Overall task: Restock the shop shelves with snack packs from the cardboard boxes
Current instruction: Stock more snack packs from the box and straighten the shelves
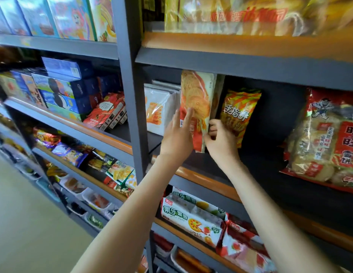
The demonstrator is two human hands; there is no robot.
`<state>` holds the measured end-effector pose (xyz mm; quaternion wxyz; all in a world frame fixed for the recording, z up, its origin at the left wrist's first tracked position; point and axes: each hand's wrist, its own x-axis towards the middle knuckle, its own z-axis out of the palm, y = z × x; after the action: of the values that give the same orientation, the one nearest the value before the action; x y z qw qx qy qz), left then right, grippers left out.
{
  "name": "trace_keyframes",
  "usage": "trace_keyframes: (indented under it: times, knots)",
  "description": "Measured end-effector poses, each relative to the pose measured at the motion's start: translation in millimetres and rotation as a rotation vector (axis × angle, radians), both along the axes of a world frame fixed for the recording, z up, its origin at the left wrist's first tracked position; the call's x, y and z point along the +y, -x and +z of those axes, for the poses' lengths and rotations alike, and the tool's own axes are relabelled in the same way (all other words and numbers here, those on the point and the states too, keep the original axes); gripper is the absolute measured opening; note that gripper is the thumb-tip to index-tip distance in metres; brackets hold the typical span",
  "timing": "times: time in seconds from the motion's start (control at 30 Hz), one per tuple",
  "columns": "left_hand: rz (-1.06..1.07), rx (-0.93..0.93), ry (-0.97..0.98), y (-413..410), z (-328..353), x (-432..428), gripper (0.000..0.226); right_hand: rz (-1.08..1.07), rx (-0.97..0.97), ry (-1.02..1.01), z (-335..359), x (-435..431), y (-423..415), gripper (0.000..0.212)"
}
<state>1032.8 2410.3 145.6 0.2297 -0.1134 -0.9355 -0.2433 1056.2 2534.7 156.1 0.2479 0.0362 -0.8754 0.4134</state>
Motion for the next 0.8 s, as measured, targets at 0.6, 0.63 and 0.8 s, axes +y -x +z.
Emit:
trace_keyframes:
  times: [0.6, 0.63, 0.8]
  knots:
    - [0.463, -0.411, -0.765, -161.6, -167.6, -137.3, 0.024, 0.583, -0.29, 0.12, -176.2, -168.9, -100.7, 0.021]
    - [0.562, -0.489, -0.749, -169.7, -194.4, -154.5, 0.024, 0.598, -0.391, 0.068, -202.7, -181.4, -100.0, 0.02]
    - [0.869, -0.778, -0.764, -222.3, -334.2, -219.9, 0.027, 0.539, -0.79, -0.125, -357.6, -227.0, -98.6, 0.017]
